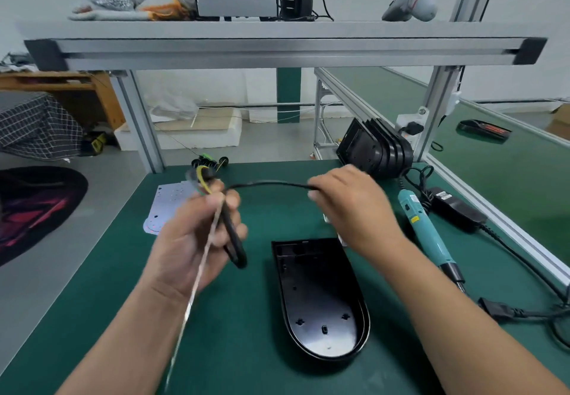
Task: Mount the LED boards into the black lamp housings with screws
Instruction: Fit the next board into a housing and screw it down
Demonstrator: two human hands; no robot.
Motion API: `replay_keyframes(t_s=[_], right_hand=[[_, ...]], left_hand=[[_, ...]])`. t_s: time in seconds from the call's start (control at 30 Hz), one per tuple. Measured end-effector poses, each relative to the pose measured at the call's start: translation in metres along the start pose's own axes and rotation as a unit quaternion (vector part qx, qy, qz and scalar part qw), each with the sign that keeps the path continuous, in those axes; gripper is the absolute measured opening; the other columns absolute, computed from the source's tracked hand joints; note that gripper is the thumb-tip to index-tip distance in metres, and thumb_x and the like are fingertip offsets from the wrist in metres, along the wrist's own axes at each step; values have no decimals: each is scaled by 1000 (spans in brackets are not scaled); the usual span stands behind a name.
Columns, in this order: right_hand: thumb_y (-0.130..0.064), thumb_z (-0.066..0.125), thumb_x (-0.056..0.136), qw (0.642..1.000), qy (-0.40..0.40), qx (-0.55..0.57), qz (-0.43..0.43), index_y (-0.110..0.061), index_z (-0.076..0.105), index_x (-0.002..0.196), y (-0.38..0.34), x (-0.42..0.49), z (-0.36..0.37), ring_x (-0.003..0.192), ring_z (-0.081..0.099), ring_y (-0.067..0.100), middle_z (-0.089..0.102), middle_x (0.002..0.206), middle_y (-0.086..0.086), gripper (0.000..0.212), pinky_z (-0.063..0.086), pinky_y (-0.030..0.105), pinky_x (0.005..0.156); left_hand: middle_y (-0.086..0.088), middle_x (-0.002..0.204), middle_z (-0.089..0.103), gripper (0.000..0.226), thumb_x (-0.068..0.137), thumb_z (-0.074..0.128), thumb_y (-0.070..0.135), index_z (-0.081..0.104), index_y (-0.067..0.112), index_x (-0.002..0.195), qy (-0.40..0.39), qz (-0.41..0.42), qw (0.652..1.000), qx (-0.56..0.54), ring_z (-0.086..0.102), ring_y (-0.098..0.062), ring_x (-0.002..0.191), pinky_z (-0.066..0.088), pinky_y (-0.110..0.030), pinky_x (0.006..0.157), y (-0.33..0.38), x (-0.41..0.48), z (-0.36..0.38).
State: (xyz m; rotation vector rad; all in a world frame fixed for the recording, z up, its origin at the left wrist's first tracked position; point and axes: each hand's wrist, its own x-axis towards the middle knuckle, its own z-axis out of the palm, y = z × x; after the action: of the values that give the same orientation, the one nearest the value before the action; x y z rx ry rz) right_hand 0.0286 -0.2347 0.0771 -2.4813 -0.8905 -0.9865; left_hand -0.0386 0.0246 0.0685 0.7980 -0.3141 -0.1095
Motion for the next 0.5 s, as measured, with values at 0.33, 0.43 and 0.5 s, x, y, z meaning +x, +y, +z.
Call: replay_keyframes(t_s=[0.33, 0.43, 0.5], right_hand=[[-43, 65, 99, 961, -173, 162, 141, -28, 50, 151, -3, -8, 9, 85, 58, 5, 61, 129, -15, 57, 48, 35, 91], [-44, 62, 101, 955, -230, 110, 150, -27, 48, 149, -13, -6, 35, 95, 64, 20, 54, 133, -7, 53, 52, 41, 89], [-37, 64, 101, 961, -172, 132, 173, -29, 64, 118, -10, -7, 43, 90, 64, 18, 56, 113, -8, 19, 50, 37, 82]], left_hand=[[6, 81, 54, 32, 82, 81, 24, 51, 22, 95, -45, -5, 999, -9, 30, -9, 43, 36, -24, 55, 1, 1, -1], [2, 81, 58, 21, 92, 68, 16, 49, 19, 100, -117, -39, 991, -53, 30, -13, 46, 31, -28, 59, -7, -2, 3], [-1, 83, 60, 15, 97, 61, 11, 47, 16, 102, -145, -52, 984, -90, 35, -15, 47, 27, -31, 62, -6, -3, 6]])
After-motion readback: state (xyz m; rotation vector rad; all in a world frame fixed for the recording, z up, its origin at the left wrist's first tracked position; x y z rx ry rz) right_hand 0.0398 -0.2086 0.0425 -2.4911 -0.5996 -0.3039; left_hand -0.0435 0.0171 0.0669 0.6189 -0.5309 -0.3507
